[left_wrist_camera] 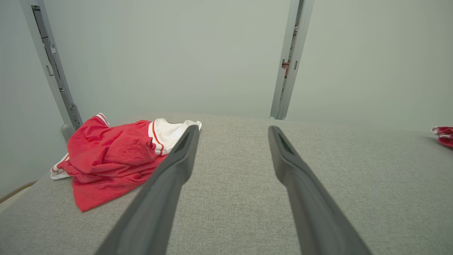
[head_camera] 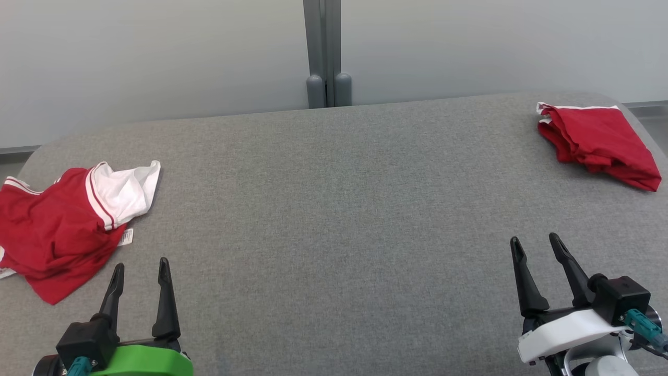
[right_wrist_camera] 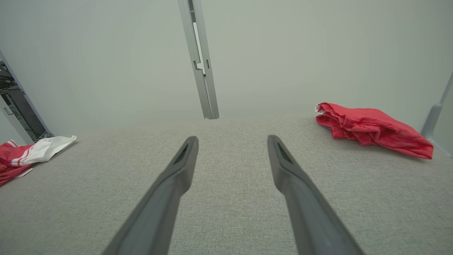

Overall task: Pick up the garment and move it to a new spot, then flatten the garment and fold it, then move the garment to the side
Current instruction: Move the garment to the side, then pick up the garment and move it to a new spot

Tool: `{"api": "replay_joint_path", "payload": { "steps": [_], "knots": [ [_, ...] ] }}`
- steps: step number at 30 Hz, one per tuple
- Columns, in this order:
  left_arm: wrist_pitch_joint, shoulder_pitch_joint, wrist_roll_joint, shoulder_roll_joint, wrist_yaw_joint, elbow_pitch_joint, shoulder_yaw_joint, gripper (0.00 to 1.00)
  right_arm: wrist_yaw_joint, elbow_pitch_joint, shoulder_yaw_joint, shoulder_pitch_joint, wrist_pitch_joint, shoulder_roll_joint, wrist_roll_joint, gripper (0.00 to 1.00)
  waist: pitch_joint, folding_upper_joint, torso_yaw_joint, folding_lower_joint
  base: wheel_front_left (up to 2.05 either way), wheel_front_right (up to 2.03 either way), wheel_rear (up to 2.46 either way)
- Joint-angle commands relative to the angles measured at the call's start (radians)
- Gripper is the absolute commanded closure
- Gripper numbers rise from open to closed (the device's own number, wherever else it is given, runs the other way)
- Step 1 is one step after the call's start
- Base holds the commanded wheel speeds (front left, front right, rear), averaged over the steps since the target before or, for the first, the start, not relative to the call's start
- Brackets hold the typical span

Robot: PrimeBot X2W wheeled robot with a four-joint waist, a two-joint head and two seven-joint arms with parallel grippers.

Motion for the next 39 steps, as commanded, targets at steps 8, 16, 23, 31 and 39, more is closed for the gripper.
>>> {"api": "replay_joint_path", "payload": {
  "steps": [8, 16, 23, 31, 39],
  "knots": [
    [-0.002, 0.012, -0.011, 0.014, 0.010, 0.003, 0.003, 0.00, -0.002, -0.001, -0.008, 0.019, 0.005, 0.008, -0.001, 0.00, -0.006, 0.0000, 0.001, 0.0001, 0.00, 0.00, 0.00],
    [-0.004, 0.018, -0.013, 0.021, 0.015, -0.001, 0.002, 0.00, -0.002, 0.003, -0.008, 0.023, 0.005, 0.013, 0.001, 0.00, -0.012, 0.0000, 0.006, 0.0001, 0.00, 0.00, 0.00],
    [-0.005, 0.022, -0.016, 0.028, 0.018, -0.006, -0.002, 0.00, -0.002, 0.007, -0.011, 0.029, 0.003, 0.016, 0.002, 0.00, -0.021, 0.0000, 0.015, 0.0001, 0.00, 0.00, 0.00],
    [-0.002, 0.021, -0.022, 0.037, 0.022, -0.013, 0.000, 0.00, -0.002, 0.007, -0.011, 0.036, 0.003, 0.024, 0.004, 0.00, -0.025, 0.0000, 0.042, 0.0001, 0.00, 0.00, 0.00],
    [0.006, 0.028, -0.027, 0.048, 0.033, -0.020, 0.007, 0.00, -0.002, 0.007, -0.004, 0.040, 0.002, 0.032, 0.008, 0.00, -0.023, 0.0000, 0.109, 0.0001, 0.00, 0.00, 0.00]
  ]
}}
